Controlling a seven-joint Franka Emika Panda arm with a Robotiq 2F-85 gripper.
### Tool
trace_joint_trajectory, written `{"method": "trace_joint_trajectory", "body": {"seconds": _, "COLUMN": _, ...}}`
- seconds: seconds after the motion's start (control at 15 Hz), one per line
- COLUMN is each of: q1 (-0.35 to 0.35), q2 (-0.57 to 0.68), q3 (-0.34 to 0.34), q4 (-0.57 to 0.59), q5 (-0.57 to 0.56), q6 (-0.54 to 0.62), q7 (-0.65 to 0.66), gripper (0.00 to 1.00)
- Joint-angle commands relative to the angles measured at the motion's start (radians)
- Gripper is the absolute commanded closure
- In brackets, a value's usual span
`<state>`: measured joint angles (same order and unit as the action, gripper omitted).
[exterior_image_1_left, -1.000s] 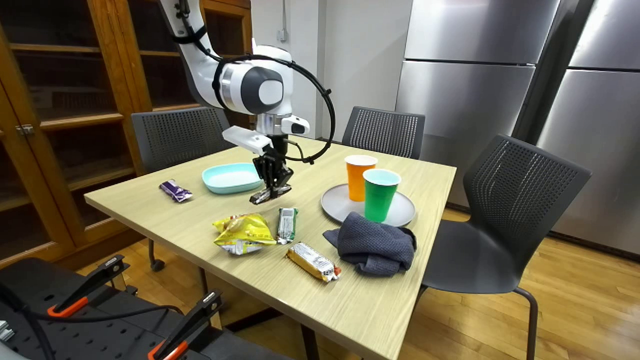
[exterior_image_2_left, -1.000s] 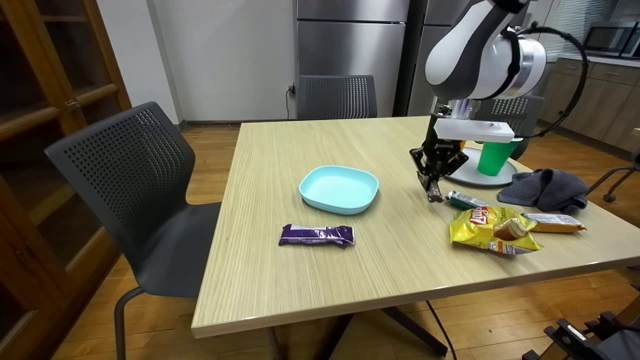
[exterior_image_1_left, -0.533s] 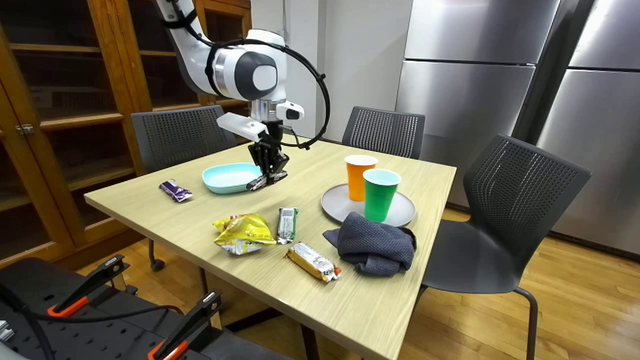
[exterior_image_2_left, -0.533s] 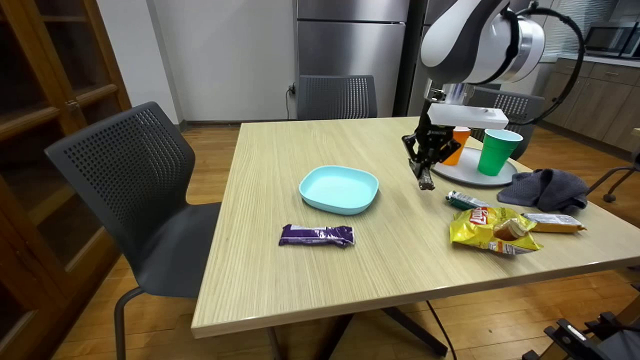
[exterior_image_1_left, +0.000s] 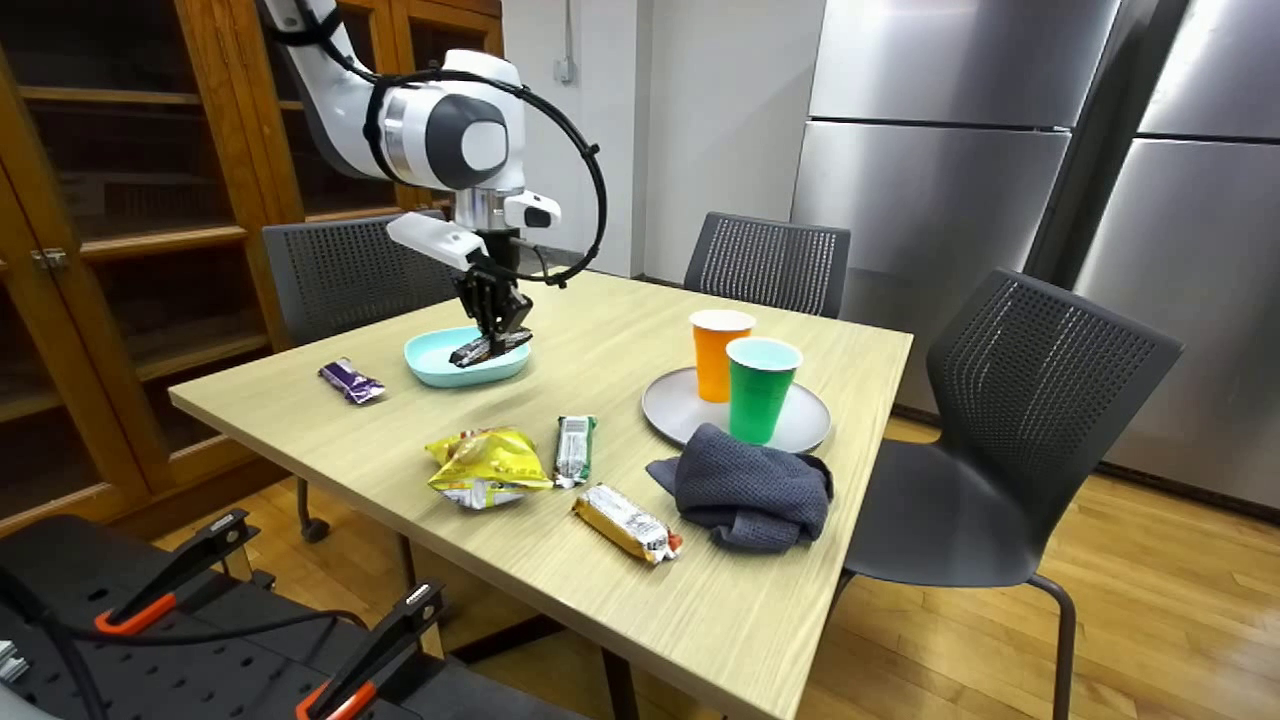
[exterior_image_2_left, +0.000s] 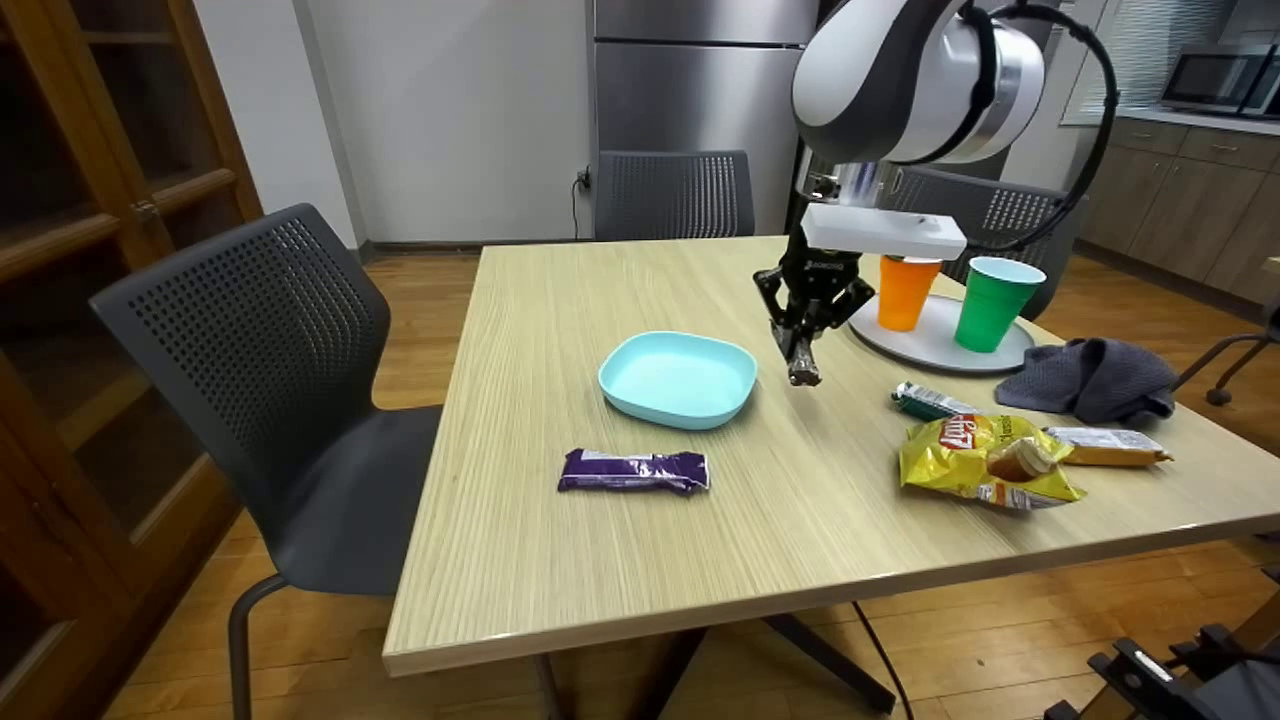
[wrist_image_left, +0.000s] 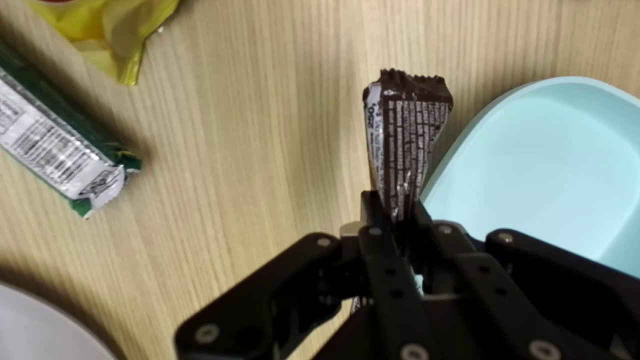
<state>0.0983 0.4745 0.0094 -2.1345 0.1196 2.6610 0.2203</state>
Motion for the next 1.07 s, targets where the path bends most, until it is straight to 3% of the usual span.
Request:
{"method": "trace_joint_trajectory", "body": {"seconds": 0.0, "q1": 0.049, "q2": -0.008, "q3": 0.015, "q4": 0.020, "q5": 0.017, "q6": -0.023, "q7": 0.096, "gripper": 0.97}}
{"method": "trace_joint_trajectory", "body": {"seconds": 0.4, "q1": 0.127, "q2": 0.045, "q3": 0.008, "q4": 0.099, "q5": 0.030, "q6": -0.019, "q7": 0.250, "gripper": 0.97}}
{"method": "trace_joint_trajectory", "body": {"seconds": 1.0, "q1": 0.163, "q2": 0.159, "q3": 0.000, "q4": 0.263, "q5": 0.056, "q6": -0.027, "q7": 0.380, "gripper": 0.97}}
